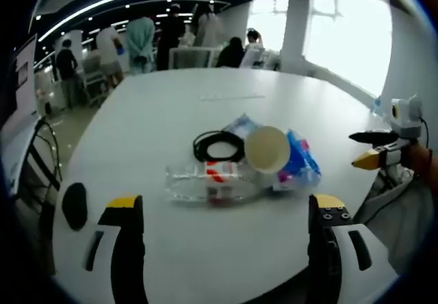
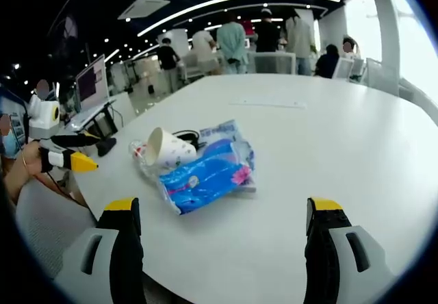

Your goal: Arrange the tabletop items into an orderly group along one side of the table until the central work area is clear of visible clutter.

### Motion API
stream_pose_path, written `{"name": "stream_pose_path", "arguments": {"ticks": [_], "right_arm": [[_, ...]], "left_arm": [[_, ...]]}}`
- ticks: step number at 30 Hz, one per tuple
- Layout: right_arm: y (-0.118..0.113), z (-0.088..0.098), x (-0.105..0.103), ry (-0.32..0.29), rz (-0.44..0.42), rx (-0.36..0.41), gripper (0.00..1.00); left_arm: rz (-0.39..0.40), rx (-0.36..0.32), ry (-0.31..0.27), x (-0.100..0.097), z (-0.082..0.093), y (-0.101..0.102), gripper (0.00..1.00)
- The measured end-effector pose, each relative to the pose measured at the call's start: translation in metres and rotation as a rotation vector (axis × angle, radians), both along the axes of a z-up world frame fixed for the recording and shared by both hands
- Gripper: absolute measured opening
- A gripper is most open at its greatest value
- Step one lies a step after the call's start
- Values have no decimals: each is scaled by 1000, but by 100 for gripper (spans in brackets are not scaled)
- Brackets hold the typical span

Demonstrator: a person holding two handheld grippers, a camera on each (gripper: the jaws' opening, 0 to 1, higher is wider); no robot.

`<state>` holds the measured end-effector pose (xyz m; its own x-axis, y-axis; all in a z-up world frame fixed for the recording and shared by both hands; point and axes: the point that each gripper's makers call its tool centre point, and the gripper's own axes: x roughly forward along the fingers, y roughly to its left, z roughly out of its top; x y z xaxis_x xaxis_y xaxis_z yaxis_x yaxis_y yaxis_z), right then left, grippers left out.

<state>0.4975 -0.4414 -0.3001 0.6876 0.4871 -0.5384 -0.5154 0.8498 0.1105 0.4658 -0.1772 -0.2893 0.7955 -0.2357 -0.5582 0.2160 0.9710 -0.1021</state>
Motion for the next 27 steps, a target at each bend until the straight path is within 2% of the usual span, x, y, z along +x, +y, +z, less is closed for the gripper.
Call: {"name": "stream_pose_path", "arguments": {"ticks": [4, 27], "right_arm": [[0, 0, 0, 0, 4, -3, 99], [7, -5, -5, 5, 49, -35, 97]], "left_arm": [[11, -8, -12, 1, 2, 2, 96], [2, 4, 9, -1, -3, 1, 95]]}}
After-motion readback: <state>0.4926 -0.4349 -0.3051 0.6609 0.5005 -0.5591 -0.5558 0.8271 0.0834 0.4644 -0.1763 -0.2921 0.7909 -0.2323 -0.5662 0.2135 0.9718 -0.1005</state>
